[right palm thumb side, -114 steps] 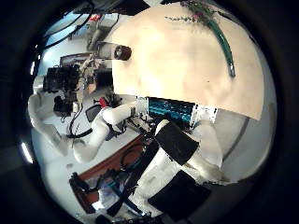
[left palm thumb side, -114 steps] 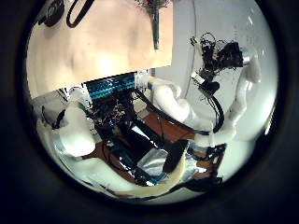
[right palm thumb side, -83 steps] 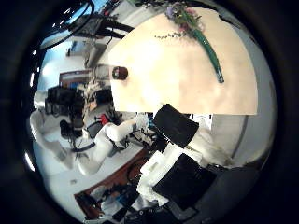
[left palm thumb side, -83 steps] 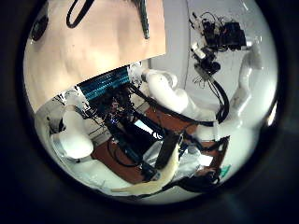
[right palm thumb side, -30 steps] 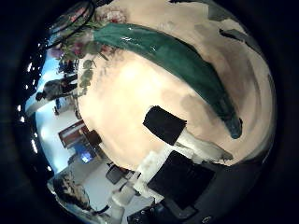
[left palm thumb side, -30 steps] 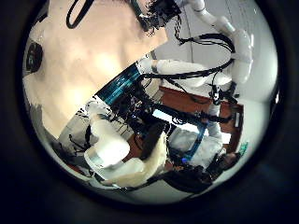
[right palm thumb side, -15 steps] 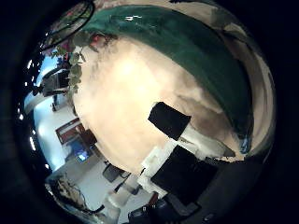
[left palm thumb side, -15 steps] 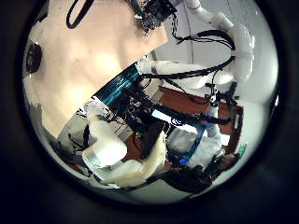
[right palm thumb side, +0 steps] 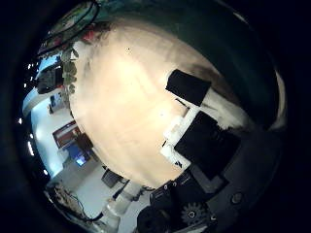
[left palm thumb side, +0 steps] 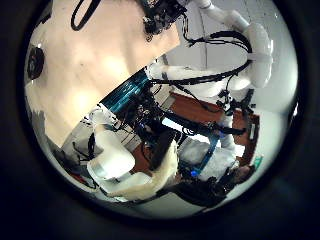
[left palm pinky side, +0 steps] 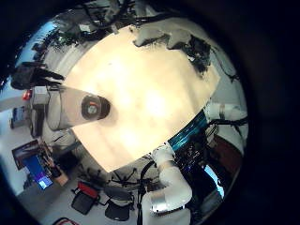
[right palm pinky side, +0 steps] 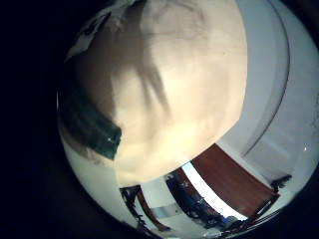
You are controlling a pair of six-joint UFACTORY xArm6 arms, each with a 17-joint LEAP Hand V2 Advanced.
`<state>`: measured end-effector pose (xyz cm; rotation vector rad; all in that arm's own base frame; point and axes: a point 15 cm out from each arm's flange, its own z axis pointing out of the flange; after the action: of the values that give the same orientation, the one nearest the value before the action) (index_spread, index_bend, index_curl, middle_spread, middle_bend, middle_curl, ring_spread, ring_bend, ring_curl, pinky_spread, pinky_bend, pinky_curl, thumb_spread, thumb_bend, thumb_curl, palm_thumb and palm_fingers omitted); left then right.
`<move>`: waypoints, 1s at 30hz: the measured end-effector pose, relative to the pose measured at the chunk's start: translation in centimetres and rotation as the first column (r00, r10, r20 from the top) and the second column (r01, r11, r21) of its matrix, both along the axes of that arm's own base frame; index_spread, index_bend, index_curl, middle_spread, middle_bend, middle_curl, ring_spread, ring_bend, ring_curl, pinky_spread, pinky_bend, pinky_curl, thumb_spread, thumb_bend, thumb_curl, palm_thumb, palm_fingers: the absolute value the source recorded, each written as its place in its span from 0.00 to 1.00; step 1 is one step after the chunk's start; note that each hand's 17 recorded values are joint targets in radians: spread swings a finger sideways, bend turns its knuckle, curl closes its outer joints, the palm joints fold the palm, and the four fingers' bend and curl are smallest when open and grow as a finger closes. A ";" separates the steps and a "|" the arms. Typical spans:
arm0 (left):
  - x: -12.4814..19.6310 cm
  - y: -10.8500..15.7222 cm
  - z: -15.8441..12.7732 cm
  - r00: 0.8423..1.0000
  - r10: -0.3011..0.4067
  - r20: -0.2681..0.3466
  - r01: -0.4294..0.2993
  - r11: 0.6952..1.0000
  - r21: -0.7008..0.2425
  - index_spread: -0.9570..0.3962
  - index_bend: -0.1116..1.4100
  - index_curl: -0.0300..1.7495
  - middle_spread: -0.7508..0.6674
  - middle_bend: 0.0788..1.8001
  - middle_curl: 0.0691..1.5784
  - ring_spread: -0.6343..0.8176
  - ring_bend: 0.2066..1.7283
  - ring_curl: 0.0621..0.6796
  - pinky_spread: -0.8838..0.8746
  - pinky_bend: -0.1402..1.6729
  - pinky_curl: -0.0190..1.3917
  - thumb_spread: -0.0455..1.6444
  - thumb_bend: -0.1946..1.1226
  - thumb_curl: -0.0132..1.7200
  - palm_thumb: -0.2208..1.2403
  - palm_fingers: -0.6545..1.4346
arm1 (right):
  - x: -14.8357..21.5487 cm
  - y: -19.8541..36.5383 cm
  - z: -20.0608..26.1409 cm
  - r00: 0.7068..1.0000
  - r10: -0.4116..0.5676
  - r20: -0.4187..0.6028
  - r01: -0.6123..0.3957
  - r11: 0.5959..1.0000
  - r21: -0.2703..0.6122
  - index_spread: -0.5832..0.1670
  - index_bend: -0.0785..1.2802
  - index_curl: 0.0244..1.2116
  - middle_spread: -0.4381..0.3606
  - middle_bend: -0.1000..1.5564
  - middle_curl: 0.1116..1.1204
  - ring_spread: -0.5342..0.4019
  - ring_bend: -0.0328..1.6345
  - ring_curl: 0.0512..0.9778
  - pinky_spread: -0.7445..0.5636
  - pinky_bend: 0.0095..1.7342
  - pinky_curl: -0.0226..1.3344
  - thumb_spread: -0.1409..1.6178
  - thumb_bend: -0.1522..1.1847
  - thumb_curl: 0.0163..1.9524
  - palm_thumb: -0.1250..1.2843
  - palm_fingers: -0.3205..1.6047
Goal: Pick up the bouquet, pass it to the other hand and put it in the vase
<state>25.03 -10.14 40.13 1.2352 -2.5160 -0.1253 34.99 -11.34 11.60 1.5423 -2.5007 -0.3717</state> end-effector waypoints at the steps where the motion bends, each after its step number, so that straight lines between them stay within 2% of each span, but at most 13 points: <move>1: 0.0 0.0 0.0 1.000 0.000 0.000 0.000 1.000 0.000 0.73 0.19 0.21 0.83 0.06 0.16 0.82 0.22 0.22 0.87 0.33 0.11 0.71 0.13 0.16 0.26 0.34 | 0.0 0.0 0.0 1.000 0.000 0.001 0.000 1.000 -0.002 0.28 0.23 0.43 0.29 0.50 0.53 0.27 0.72 0.38 0.26 0.65 0.07 0.66 0.12 0.23 0.63 0.73; 5: -0.1 0.0 0.0 1.000 -0.002 -0.003 0.002 1.000 0.001 0.73 0.19 0.21 0.83 0.06 0.16 0.83 0.22 0.22 0.87 0.33 0.11 0.71 0.13 0.16 0.26 0.34 | 0.4 -0.4 0.5 1.000 -0.007 0.018 0.007 1.000 -0.013 0.20 0.32 0.52 0.24 0.54 0.58 0.27 0.74 0.43 0.23 0.69 0.12 0.65 0.12 0.25 0.70 0.79; 7: -0.1 0.0 0.1 1.000 -0.002 -0.001 0.002 1.000 0.000 0.73 0.19 0.21 0.83 0.06 0.16 0.83 0.22 0.22 0.87 0.33 0.11 0.71 0.13 0.16 0.26 0.34 | 1.0 -0.7 1.1 0.999 -0.008 0.049 0.010 1.000 -0.024 0.16 0.41 0.58 0.23 0.58 0.62 0.28 0.76 0.46 0.25 0.74 0.16 0.65 0.12 0.26 0.73 0.81; 12: -0.1 -0.1 0.2 1.000 -0.003 0.003 0.003 1.000 -0.003 0.73 0.19 0.21 0.83 0.06 0.16 0.83 0.22 0.22 0.87 0.33 0.11 0.71 0.13 0.16 0.26 0.34 | 3.0 -2.1 3.6 0.985 -0.016 0.170 0.028 0.997 -0.066 0.14 0.55 0.68 0.23 0.65 0.69 0.30 0.79 0.50 0.30 0.79 0.21 0.64 0.12 0.28 0.78 0.82; 14: -0.1 0.0 0.2 1.000 -0.002 0.003 0.002 1.000 -0.001 0.73 0.19 0.21 0.83 0.06 0.16 0.83 0.22 0.22 0.87 0.33 0.11 0.71 0.13 0.16 0.26 0.34 | 4.0 -3.2 5.6 0.968 -0.023 0.249 0.047 0.995 -0.092 0.16 0.64 0.73 0.24 0.70 0.72 0.31 0.81 0.53 0.32 0.81 0.24 0.64 0.12 0.29 0.81 0.82; 18: -0.2 0.0 0.2 1.000 -0.003 0.003 0.003 1.000 -0.002 0.73 0.19 0.21 0.83 0.06 0.16 0.83 0.22 0.22 0.87 0.33 0.11 0.71 0.13 0.16 0.26 0.34 | 4.5 -5.4 9.6 0.935 -0.039 0.353 0.090 0.988 -0.129 0.22 0.73 0.78 0.28 0.76 0.75 0.34 0.84 0.57 0.36 0.83 0.27 0.63 0.13 0.32 0.86 0.80; 21: -0.3 0.0 0.3 1.000 -0.002 0.002 0.002 1.000 -0.002 0.73 0.19 0.21 0.83 0.06 0.16 0.83 0.22 0.22 0.87 0.33 0.11 0.71 0.13 0.16 0.26 0.34 | 3.4 -6.3 12.7 0.920 -0.037 0.390 0.101 0.984 -0.145 0.26 0.77 0.80 0.30 0.79 0.75 0.35 0.85 0.59 0.38 0.84 0.29 0.62 0.14 0.33 0.89 0.79; 25: -0.1 0.0 0.4 1.000 -0.001 0.004 0.001 1.000 -0.002 0.73 0.19 0.21 0.83 0.06 0.16 0.83 0.22 0.22 0.87 0.33 0.11 0.71 0.13 0.16 0.26 0.34 | 0.6 -6.7 16.4 0.920 -0.016 0.391 0.078 0.987 -0.143 0.31 0.80 0.80 0.33 0.82 0.74 0.35 0.87 0.61 0.39 0.85 0.32 0.62 0.14 0.36 0.91 0.78; 30: 0.0 0.0 0.8 1.000 0.004 0.015 -0.004 1.000 -0.004 0.73 0.19 0.21 0.83 0.06 0.16 0.83 0.22 0.23 0.87 0.33 0.11 0.71 0.13 0.16 0.27 0.34 | -1.1 -7.3 23.8 0.867 0.024 0.498 0.083 0.978 -0.191 0.34 0.82 0.80 0.35 0.83 0.73 0.36 0.87 0.63 0.40 0.85 0.34 0.60 0.13 0.38 0.91 0.78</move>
<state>25.01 -10.13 40.98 1.2445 -2.5250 -0.1112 33.87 -18.67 35.41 1.6819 -2.8183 0.3286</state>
